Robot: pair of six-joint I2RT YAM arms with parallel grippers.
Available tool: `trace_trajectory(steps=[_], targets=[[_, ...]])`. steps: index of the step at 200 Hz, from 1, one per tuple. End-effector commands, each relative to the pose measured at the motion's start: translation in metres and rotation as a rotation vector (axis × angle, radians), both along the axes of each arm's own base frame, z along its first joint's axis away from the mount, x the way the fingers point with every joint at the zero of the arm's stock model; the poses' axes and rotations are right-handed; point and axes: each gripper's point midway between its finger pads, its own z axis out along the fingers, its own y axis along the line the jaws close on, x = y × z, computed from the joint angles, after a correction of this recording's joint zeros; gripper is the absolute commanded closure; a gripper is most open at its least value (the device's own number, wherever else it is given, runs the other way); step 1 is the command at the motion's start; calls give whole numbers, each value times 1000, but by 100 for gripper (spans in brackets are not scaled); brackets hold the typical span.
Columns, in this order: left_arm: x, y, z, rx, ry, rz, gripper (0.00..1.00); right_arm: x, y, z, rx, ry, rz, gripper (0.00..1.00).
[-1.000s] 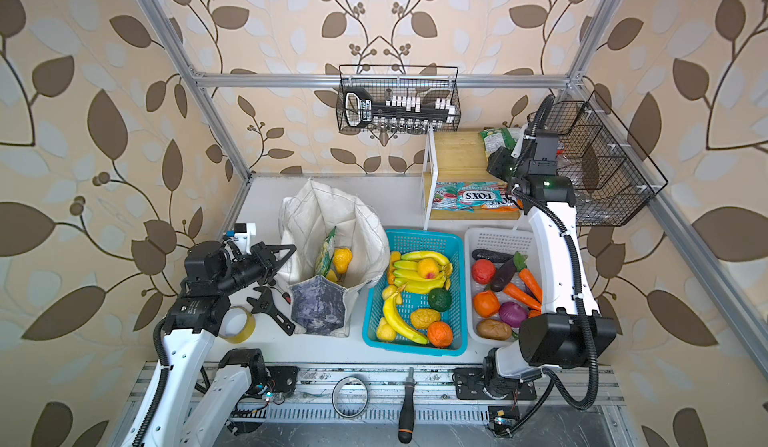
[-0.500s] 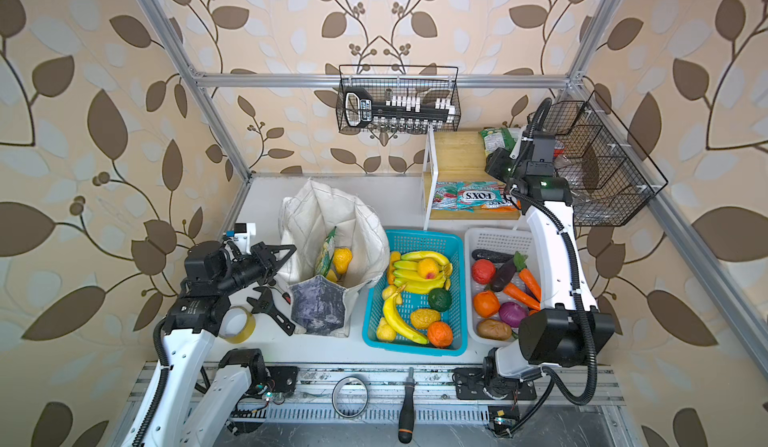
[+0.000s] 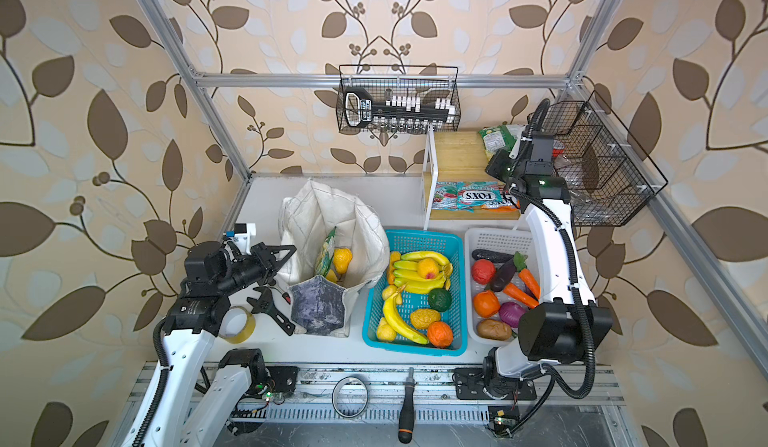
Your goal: Place the food into the grocery bag and tie it
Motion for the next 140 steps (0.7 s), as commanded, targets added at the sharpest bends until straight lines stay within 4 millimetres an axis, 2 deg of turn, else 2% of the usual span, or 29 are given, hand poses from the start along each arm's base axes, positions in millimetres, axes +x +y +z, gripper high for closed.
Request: trace_trajectory(steps=[1,40,61,76,93,111,140], targets=[[0,1,20,27,-90,0,100,-2,1,-6,4,6,12,100],[2,0,22,19,-92,-7,100,-11,13,11,11,-28,51,100],[2,-1,25,16,-98,-14,100,-18,32,16,19,-25,108,100],[2,0,24,15,-97,-10,100,-21,52,14,25,-10,169,100],[3,0,23,9,-90,-9,100,-22,65,10,33,0,205,100],[3,-1,22,-2,-86,-12,100,-24,66,1,27,23,207,100],[1,0,25,5,-94,-8,100,-27,58,0,29,7,178,100]])
